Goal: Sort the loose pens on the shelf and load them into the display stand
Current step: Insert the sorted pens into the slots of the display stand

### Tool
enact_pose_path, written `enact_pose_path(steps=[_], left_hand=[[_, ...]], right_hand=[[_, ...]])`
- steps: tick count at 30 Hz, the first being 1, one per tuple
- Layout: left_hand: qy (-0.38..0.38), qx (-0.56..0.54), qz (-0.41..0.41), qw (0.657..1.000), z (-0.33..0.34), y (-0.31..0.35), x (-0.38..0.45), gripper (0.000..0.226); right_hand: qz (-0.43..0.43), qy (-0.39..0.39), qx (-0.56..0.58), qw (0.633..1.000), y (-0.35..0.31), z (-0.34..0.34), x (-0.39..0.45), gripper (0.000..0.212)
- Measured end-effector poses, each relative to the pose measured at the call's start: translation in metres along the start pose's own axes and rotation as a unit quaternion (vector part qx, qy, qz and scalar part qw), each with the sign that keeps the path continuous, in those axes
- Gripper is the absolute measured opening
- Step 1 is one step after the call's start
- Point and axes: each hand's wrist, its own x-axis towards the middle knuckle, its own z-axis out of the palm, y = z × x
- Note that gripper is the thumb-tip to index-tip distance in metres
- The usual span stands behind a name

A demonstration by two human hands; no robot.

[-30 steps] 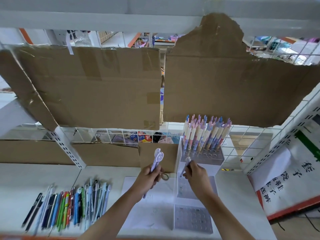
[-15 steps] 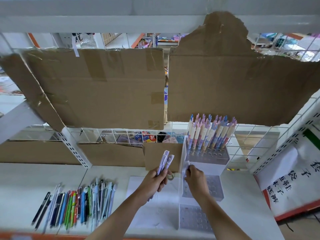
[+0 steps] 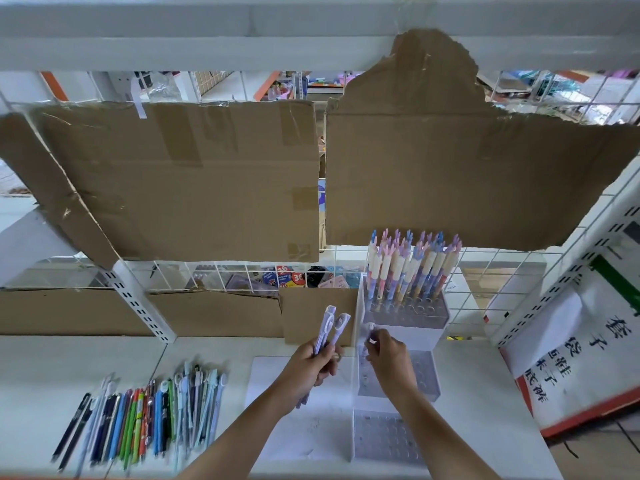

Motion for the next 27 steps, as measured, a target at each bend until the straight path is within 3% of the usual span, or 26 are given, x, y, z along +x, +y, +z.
enact_pose_path(steps=[5, 11, 15, 20, 27], left_hand=[[-0.002, -0.008, -0.001, 1.000, 0.003, 0.001, 0.002, 0.022], [-0.048, 0.029, 0.000, 0.998, 0.017, 0.006, 0.005, 0.031], [-0.051, 0.033, -0.013, 0.998, 0.021, 0.006, 0.008, 0.029], [0.094, 0.058, -0.034, 0.993, 0.004, -0.007, 0.018, 0.029], [0.118, 0.117, 0.018, 0.986, 0.004, -0.009, 0.015, 0.039]], right_hand=[[-0.006, 0.013, 0.091, 0.996, 0.003, -0.011, -0.008, 0.011], [-0.045, -0.118, 0.239, 0.963, -0.018, -0.030, -0.027, 0.025], [-0.025, -0.082, 0.235, 0.968, -0.015, -0.035, -0.026, 0.029], [-0.053, 0.043, 0.204, 0.977, -0.004, -0.056, -0.013, 0.017], [-0.091, 0.046, 0.047, 0.994, 0.006, -0.035, -0.002, 0.015]])
